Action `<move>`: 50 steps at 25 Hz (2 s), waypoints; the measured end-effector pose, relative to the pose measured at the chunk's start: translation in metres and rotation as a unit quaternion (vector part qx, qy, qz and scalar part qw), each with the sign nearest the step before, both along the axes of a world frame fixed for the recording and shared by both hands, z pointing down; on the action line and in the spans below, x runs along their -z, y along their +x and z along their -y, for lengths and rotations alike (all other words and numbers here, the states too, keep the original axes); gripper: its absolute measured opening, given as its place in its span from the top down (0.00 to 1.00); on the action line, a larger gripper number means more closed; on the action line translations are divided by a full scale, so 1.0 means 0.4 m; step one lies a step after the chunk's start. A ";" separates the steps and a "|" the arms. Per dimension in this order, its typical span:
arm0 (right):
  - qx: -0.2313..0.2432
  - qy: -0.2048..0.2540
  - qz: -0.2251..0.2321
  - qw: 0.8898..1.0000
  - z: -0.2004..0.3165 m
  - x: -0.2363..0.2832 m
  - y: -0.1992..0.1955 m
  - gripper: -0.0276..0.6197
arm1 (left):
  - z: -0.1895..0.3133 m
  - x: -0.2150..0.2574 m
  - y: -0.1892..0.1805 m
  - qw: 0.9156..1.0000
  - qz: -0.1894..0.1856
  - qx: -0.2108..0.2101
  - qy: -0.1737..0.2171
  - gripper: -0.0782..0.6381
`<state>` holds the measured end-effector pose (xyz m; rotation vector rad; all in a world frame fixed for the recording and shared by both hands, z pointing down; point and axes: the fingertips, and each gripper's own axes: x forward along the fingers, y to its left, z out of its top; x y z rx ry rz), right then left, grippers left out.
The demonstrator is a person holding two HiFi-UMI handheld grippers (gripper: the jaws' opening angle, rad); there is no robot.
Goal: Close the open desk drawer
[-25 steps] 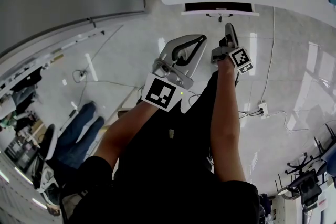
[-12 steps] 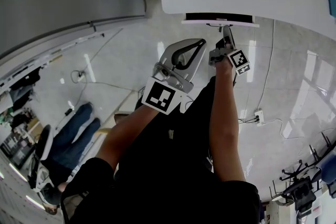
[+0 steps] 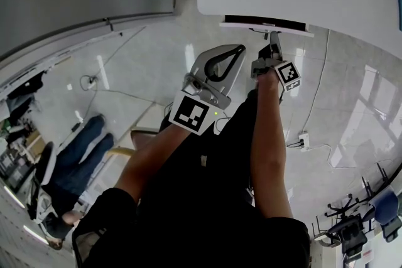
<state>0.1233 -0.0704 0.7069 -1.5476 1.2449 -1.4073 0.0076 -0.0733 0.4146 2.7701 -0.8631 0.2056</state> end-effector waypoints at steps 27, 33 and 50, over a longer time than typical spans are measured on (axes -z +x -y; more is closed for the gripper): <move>0.003 0.044 0.017 0.999 0.068 0.023 0.035 0.89 | 0.041 -0.030 -0.072 0.997 -0.010 0.073 0.014 0.87; 0.007 0.065 0.024 0.998 0.119 0.014 0.044 0.89 | 0.055 -0.056 -0.072 0.996 -0.014 0.086 0.020 0.87; 0.004 0.115 0.028 0.993 0.224 0.047 0.071 0.90 | 0.077 -0.085 -0.076 0.993 -0.031 0.109 0.038 0.87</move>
